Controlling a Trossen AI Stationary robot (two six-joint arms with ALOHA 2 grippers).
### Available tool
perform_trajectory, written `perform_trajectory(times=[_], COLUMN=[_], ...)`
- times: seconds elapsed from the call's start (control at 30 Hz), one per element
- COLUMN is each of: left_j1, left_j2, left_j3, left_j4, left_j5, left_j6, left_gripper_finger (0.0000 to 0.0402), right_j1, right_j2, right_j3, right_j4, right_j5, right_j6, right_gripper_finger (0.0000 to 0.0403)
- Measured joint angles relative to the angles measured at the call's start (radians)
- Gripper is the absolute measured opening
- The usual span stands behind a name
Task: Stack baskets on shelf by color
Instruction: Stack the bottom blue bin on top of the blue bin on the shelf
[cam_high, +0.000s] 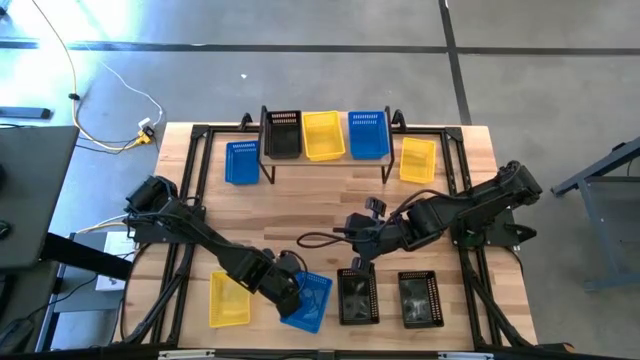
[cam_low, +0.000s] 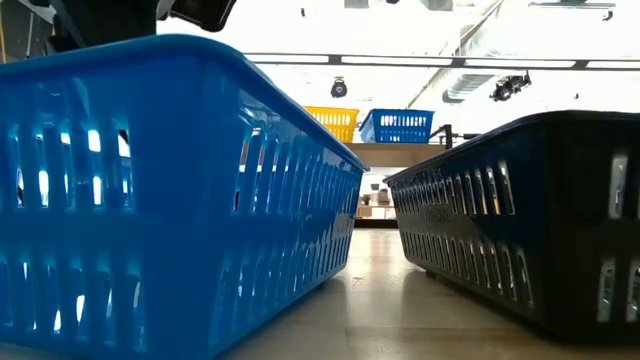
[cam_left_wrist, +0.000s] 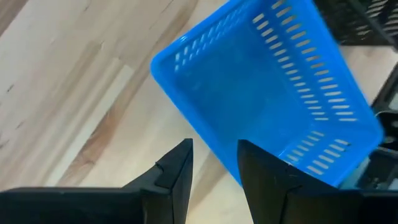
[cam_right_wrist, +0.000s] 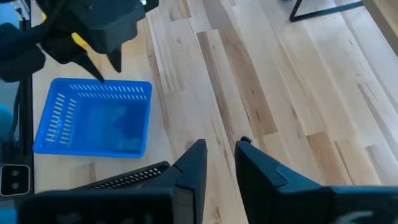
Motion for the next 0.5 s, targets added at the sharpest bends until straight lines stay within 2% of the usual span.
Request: perform_trajectory(times=[0.4,0.5], left_j1=[0.000,0.000], left_j2=[0.020,0.050], left_j3=[0.000,0.000], left_j4=[-0.001,0.015], left_j5=[-0.021,0.004], left_j6=[-0.027,-0.027], left_gripper_finger=[0.0115,0.0115], right_j1=[0.000,0.000], right_j2=[0.000,0.000], right_j3=[0.000,0.000], right_j4=[0.000,0.000], right_j5=[0.000,0.000], right_j6=[0.003,0.003], right_gripper_finger=[0.0071,0.0071])
